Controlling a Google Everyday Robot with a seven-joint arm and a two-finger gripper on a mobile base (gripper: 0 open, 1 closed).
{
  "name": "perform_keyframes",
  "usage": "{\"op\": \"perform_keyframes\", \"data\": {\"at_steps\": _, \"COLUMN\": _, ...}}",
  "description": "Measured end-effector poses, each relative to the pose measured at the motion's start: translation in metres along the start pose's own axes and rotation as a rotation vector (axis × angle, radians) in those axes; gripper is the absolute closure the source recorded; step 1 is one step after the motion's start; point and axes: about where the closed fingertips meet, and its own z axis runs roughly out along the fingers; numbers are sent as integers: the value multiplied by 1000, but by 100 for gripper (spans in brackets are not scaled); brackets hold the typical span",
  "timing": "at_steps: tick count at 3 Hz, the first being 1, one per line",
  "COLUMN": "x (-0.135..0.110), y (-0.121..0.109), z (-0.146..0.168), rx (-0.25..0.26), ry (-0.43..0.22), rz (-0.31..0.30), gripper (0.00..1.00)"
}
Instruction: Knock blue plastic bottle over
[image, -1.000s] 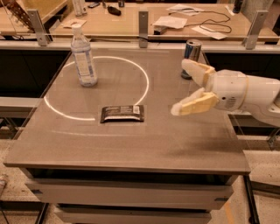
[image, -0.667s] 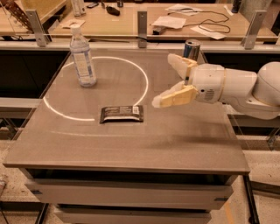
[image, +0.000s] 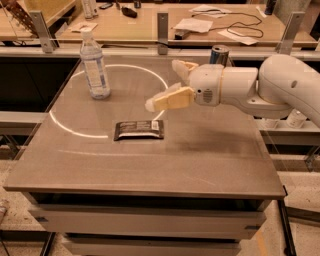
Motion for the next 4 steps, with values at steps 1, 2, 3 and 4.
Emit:
{"op": "perform_keyframes", "data": {"at_steps": 1, "x": -3, "y": -22, "z": 56, "rx": 18, "ry": 10, "rz": 65, "gripper": 0}}
{"op": "perform_keyframes", "data": {"at_steps": 2, "x": -3, "y": -22, "z": 56, "rx": 18, "ry": 10, "rz": 65, "gripper": 0}}
{"op": "perform_keyframes", "data": {"at_steps": 3, "x": -8, "y": -28, "z": 75, "rx": 35, "ry": -11, "rz": 54, "gripper": 0}}
{"op": "perform_keyframes", "data": {"at_steps": 4, "x": -12, "y": -39, "z": 98, "rx": 48, "ry": -33, "rz": 37, "gripper": 0}}
